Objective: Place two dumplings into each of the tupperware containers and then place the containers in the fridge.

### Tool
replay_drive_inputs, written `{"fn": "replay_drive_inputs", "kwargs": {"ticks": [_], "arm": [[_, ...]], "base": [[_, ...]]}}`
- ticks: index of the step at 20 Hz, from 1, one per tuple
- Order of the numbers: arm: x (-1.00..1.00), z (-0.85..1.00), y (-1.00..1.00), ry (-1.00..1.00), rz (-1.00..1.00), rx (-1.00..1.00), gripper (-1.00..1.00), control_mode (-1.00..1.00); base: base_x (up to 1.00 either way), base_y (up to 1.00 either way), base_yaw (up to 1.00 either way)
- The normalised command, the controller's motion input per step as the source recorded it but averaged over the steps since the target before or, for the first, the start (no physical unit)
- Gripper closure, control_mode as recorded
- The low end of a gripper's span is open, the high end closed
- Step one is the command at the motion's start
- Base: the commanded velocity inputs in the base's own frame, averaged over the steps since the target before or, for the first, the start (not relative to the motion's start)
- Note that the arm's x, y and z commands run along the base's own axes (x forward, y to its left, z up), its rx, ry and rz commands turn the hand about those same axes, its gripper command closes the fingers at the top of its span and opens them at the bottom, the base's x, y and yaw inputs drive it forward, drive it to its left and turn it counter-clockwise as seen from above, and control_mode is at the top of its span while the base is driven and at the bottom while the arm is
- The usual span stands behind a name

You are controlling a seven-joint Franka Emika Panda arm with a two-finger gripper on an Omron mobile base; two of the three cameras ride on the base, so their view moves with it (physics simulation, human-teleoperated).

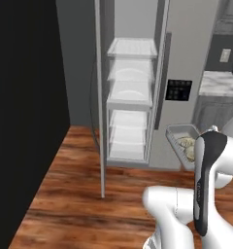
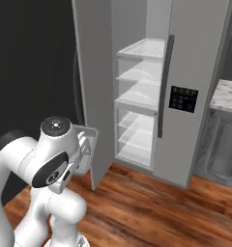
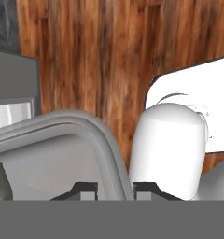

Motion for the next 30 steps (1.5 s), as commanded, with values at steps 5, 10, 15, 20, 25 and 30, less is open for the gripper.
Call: {"fn": "replay_drive_inputs", "kwargs": {"ticks": [5, 10, 15, 20, 25, 30], "arm": [[0.00, 0.00, 0.00, 0.00, 0.00, 0.00, 1.00, 1.00], [0.00, 0.00, 0.00, 0.00, 0.00, 0.00, 1.00, 1.00], [0.00, 0.00, 0.00, 0.00, 0.00, 0.00, 1.00, 1.00], [0.00, 0.00, 0.00, 0.00, 0.00, 0.00, 1.00, 1.00], [0.00, 0.00, 0.00, 0.00, 0.00, 0.00, 1.00, 1.00], [0.00, 0.00, 0.00, 0.00, 0.00, 0.00, 1.00, 1.00]], "base": [[0.88, -0.07, -0.09], [0.70, -0.29, -0.04], [0.56, -0.31, 0.00], [0.68, -0.25, 0.00], [0.64, -0.07, 0.00], [0.49, 0.20, 0.00]]}}
